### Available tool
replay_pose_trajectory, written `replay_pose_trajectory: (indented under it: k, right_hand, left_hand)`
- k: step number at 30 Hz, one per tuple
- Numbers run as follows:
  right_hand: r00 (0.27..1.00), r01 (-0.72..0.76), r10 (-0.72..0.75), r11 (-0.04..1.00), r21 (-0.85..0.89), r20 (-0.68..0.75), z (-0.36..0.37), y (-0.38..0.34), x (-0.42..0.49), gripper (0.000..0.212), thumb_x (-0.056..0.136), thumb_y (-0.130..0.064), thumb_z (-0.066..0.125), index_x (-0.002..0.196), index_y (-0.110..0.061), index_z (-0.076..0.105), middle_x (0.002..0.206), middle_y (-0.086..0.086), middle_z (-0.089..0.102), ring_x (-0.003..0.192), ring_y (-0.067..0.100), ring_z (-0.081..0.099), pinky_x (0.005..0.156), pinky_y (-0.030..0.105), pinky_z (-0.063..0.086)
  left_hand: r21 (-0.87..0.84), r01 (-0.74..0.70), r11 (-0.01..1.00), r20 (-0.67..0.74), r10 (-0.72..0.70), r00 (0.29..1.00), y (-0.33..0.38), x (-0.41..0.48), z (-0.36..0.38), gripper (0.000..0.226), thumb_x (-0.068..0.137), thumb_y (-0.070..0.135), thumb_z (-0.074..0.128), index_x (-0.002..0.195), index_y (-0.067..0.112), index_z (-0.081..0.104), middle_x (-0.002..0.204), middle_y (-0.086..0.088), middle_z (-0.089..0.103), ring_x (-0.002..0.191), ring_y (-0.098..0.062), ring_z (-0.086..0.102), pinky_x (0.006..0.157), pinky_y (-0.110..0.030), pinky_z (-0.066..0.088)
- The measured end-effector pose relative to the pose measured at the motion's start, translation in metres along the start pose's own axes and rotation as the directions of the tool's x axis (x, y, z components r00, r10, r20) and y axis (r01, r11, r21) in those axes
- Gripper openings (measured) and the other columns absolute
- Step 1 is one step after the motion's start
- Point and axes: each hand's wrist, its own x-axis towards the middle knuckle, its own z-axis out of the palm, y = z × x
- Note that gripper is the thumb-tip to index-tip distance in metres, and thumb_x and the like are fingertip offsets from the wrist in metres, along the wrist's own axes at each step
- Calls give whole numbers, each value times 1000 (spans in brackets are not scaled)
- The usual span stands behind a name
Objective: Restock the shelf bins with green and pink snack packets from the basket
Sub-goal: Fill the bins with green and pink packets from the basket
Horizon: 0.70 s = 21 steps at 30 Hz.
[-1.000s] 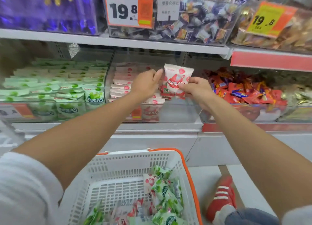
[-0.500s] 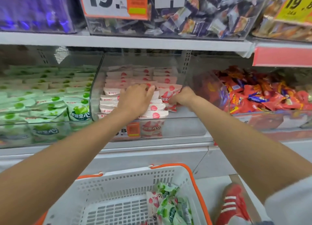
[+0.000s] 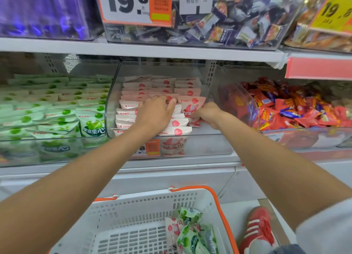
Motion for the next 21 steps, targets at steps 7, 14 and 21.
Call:
replay_pose_trajectory:
  k: [7,14,21]
  right_hand:
    - [915,168,-325,847,-504,-240,-23,-13,-62,32,84,-15,67,115,-8,64,111,10,66,102,28,62,85,32,51]
    - [769,496,-617,742,-452,-169,21,18,-175,7,75,-8,61,78,-14,59,64,-3,54,66,21,55,62,34,45]
    - [937,205,-20,841,-501,350,107,169,-220,16,86,-5,55,87,-9,71,94,10,71,93,27,67,82,41,55]
  left_hand:
    - [-21,-57,998,-105,55,993,20,-26,-30,29,96,36,45,102,20,68,106,0,67,108,-25,55,92,-41,45]
    - [-195,26,980,-14,-29,999,37,-131,-42,13,88,28,53,78,21,57,77,1,64,74,-22,58,62,-34,45]
    - [60,507,860,595,-439,673,-81,-254,47,22,86,20,55,67,8,58,67,-13,58,71,-26,60,66,-28,44]
